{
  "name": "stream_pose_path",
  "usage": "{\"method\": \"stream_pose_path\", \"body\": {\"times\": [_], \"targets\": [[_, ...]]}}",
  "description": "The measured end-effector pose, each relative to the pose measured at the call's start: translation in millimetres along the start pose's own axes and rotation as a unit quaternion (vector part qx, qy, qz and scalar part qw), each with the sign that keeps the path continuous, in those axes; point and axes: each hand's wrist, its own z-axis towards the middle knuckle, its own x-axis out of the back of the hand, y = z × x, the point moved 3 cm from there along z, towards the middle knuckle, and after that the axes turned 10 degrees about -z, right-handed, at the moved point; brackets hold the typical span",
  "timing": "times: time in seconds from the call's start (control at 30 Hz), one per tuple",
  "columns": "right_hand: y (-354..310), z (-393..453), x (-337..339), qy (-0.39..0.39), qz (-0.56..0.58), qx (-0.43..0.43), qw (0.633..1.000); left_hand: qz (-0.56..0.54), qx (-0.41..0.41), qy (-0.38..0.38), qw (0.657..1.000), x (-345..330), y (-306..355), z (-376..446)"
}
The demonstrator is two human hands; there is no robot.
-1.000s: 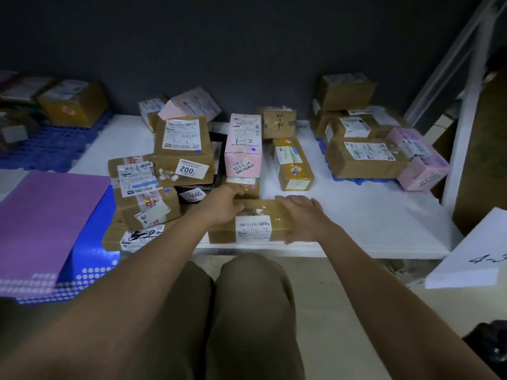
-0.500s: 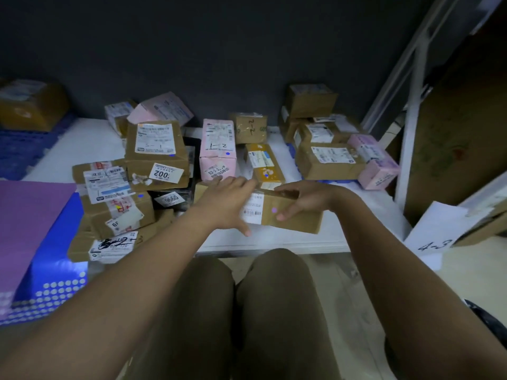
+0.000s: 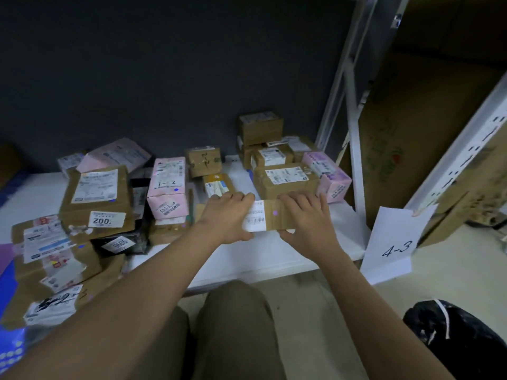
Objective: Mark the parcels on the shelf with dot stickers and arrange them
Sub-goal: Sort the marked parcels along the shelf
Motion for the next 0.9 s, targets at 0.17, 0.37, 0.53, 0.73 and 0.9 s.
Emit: {"method": "stream_pose_path", "body": {"times": [0.17,0.37,0.53,0.73,0.9], "targets": [[60.8,25.4,-28.3,0.006,0.04,-0.058,0.998,0.014,0.017,0.011,1.0,-0.1,6.9,59.5],[105.0,89.0,-61.3,0.021,0.043,-0.128,0.991,0.038,0.028,0.098,0.994,7.2,-0.6,135.1],[117.8,145.1,-89.4,0.018,0.066,-0.113,0.991,0.091,0.042,0.154,0.983,6.0,-23.0,188.2],[134.0,199.0,-123.3,0.01,-0.025,-0.115,0.993,0.075,0.055,0.156,0.983,-12.5,-47.6,242.7],[130.3,220.7,-148.9,-0.016,-0.053,-0.113,0.992,0.067,0.04,0.159,0.984,-32.4,-59.2,268.4]]}}
